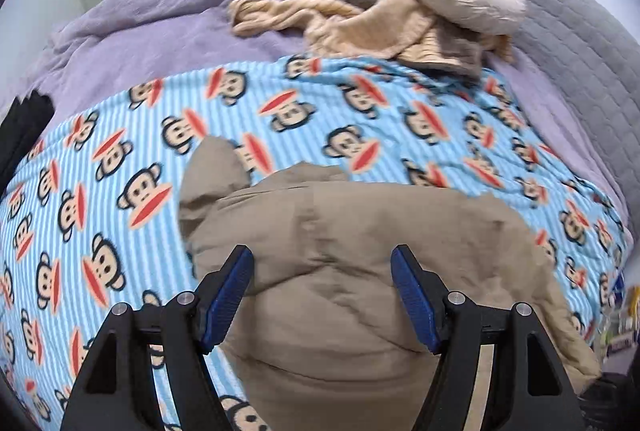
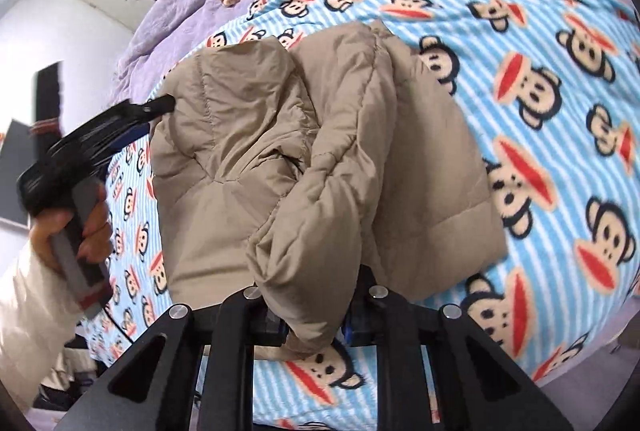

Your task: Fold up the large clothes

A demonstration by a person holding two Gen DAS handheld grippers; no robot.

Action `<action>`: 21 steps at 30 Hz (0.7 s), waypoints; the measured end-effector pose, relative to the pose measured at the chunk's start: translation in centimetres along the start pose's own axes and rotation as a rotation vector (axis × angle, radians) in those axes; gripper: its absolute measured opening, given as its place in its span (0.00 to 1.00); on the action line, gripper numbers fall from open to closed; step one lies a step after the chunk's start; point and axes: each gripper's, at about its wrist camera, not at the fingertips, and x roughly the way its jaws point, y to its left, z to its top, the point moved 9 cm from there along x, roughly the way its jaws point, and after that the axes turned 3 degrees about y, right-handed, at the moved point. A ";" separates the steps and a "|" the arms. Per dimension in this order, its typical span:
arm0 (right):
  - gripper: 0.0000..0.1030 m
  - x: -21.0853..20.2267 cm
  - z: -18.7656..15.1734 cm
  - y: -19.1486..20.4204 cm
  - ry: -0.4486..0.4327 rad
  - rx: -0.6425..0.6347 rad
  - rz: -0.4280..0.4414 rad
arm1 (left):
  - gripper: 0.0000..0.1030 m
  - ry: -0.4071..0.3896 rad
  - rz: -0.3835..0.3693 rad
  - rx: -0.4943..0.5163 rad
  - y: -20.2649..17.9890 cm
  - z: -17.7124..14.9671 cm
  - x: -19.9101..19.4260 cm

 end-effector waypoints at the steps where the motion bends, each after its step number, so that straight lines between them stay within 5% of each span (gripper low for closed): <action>1: 0.20 -0.2 0.0 -0.2 -0.006 -0.007 -0.006 | 0.70 0.011 0.006 -0.026 0.8 0.0 1.0; 8: 0.20 0.7 0.0 -4.2 -0.002 0.146 -0.059 | 0.70 -0.004 0.030 0.100 -5.2 0.8 5.2; 13: 0.21 2.3 -0.7 -8.5 0.014 0.300 -0.008 | 0.70 0.025 0.040 0.167 -10.3 0.8 7.6; 18: 0.25 2.0 -1.0 -10.1 0.067 0.377 0.046 | 0.73 0.037 0.078 0.198 -11.2 0.4 8.8; 21: 0.29 -1.0 -0.2 -10.8 0.012 0.344 0.005 | 0.73 0.044 0.075 0.190 -10.8 0.4 8.9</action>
